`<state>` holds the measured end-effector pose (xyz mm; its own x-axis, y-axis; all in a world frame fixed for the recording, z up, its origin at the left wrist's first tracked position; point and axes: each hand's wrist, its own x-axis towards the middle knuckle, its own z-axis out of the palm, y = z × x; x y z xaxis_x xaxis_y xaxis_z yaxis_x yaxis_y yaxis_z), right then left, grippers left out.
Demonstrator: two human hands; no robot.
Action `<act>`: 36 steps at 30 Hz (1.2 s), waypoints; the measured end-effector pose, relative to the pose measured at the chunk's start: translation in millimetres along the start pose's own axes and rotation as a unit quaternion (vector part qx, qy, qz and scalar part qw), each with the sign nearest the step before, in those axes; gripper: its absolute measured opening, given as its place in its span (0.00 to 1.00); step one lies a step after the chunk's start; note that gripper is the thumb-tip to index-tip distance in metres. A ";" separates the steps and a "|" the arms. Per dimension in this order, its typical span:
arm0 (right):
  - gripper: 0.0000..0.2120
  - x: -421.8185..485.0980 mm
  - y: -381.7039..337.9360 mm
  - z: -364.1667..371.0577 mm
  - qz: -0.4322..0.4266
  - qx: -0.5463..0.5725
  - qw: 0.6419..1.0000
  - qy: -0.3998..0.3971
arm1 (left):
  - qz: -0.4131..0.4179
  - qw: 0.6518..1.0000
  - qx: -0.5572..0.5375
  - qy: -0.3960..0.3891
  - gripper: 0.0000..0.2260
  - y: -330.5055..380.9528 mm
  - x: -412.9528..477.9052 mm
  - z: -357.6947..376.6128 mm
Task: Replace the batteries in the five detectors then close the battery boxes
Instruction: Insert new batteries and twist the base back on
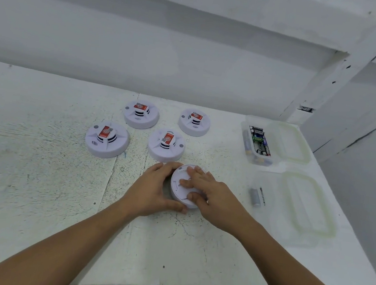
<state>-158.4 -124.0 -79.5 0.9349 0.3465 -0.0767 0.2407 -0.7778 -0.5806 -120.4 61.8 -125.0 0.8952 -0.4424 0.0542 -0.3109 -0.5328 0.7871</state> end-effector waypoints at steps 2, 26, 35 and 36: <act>0.18 -2.7 1.9 5.2 0.002 0.026 1.000 0.017 | 0.001 1.000 -0.008 -0.001 0.41 -0.5 -0.7 -0.3; 0.16 -2.9 17.1 -5.6 0.099 0.520 0.833 0.163 | -0.050 0.964 -0.253 0.073 0.12 20.2 -14.8 -1.8; 0.17 7.0 22.2 3.7 0.118 0.567 0.802 0.143 | -0.067 0.957 -0.256 0.115 0.09 16.8 -12.6 1.1; 0.17 6.5 23.0 4.3 0.117 0.572 0.799 0.144 | -0.067 0.958 -0.254 0.116 0.10 15.3 -12.3 1.6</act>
<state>-147.9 -137.4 -96.8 0.9803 -0.0007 -0.1974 -0.1915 0.2407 -0.9515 -136.8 57.9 -114.6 0.9813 -0.1913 0.0206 -0.0456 -0.1270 0.9909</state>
